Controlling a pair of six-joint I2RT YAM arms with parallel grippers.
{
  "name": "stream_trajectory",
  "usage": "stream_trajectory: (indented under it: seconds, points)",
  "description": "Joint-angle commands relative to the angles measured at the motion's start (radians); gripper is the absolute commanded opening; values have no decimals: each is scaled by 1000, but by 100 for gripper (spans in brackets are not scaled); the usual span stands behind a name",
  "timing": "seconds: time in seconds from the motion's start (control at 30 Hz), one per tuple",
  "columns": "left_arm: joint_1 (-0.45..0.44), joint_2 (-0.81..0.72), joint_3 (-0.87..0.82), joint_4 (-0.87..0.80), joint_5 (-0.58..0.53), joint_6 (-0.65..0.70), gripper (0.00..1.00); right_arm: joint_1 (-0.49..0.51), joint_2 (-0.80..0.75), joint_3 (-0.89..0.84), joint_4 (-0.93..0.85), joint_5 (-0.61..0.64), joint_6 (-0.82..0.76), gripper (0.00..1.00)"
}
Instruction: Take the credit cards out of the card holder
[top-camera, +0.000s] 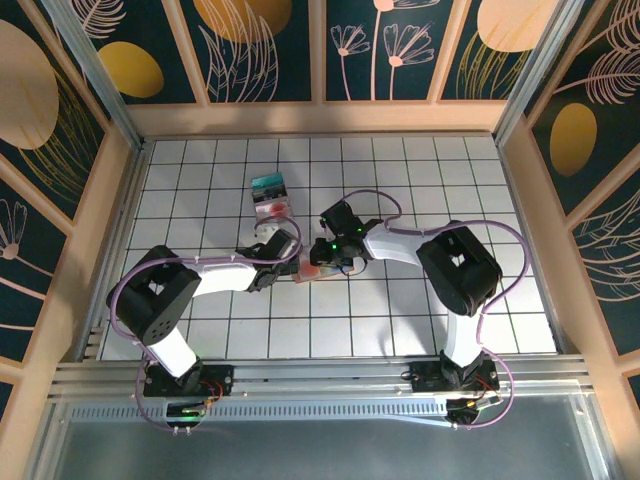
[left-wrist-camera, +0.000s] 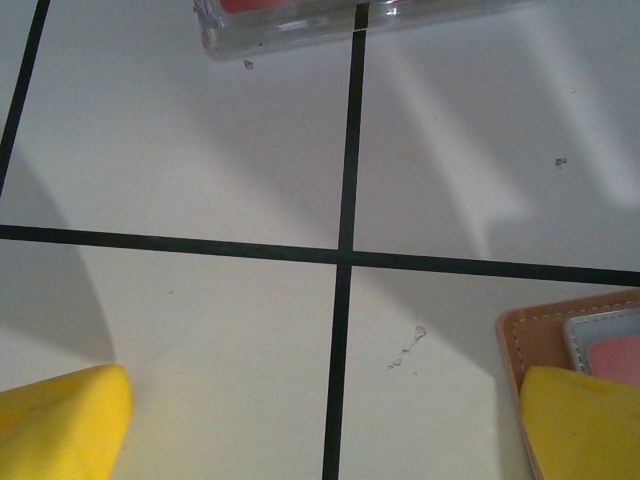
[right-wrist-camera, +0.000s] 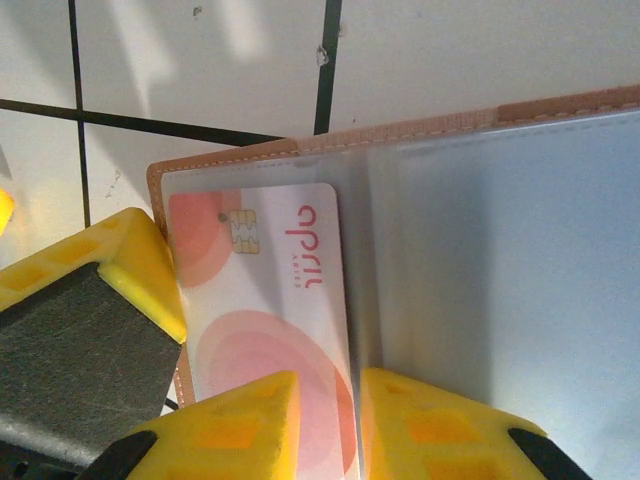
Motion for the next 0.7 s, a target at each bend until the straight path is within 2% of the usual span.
stream_trajectory:
  seconds: [0.0,0.23,0.67]
  points:
    - [8,22,-14,-61,-1,10,99,-12,27,-25,26,-54,24,23]
    - [7,22,-12,-70,-1,13,99,-21,39,-31,12,-52,22,24]
    - [7,57,-17,-73,13,8,99,-75,8,-145,354,-363,104,19]
